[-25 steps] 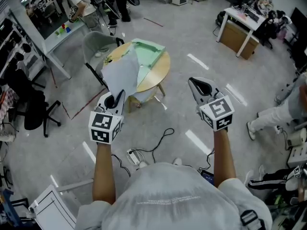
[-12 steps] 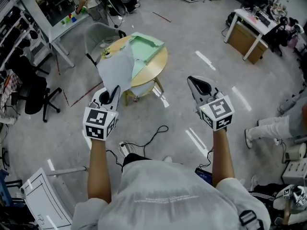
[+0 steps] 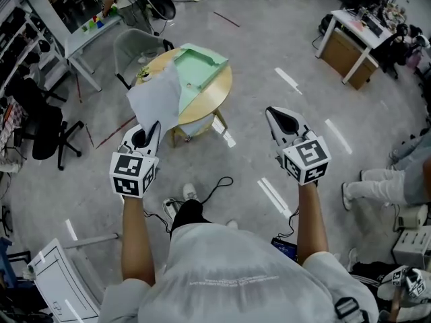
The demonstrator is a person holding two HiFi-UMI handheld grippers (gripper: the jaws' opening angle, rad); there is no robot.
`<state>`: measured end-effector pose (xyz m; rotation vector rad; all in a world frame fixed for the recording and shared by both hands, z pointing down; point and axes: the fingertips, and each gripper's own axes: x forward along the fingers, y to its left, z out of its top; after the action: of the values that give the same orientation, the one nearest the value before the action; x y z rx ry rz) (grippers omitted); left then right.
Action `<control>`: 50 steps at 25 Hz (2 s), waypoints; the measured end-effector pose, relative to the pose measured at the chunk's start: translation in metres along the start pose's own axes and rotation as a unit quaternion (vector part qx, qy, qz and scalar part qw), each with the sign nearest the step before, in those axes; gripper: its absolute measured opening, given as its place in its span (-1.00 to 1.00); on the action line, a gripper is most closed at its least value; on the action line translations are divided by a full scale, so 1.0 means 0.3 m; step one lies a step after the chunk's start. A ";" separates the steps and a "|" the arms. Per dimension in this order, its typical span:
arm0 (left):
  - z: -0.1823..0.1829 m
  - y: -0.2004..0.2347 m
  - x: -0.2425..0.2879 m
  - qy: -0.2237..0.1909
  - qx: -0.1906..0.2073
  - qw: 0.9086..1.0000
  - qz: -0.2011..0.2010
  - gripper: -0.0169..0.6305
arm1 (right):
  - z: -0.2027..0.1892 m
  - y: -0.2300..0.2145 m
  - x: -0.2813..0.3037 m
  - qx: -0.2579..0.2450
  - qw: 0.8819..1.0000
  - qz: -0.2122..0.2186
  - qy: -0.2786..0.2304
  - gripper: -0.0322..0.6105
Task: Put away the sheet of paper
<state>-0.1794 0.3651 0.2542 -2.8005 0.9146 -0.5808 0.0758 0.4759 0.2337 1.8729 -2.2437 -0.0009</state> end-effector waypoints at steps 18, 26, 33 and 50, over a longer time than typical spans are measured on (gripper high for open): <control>-0.032 0.589 0.675 -0.015 -0.020 0.996 -0.089 -0.90 | 0.103 -0.181 0.784 -0.006 0.998 -0.058 0.038 -0.82; -0.048 0.804 0.834 -0.026 -0.031 0.994 -0.106 -0.90 | 0.118 -0.222 1.023 0.005 0.995 -0.083 0.051 -0.82; -0.096 0.945 0.904 -0.026 -0.052 0.992 -0.113 -0.90 | 0.101 -0.233 1.162 0.025 0.992 -0.099 0.070 -0.82; -0.221 1.010 0.987 -0.006 -0.107 0.989 -0.102 -0.90 | 0.008 -0.196 1.337 0.013 0.993 -0.035 0.108 -0.82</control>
<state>-0.1499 -0.0553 0.3343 -3.1129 0.7322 -0.5195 0.0666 0.0746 0.2897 1.8659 -2.0427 0.2115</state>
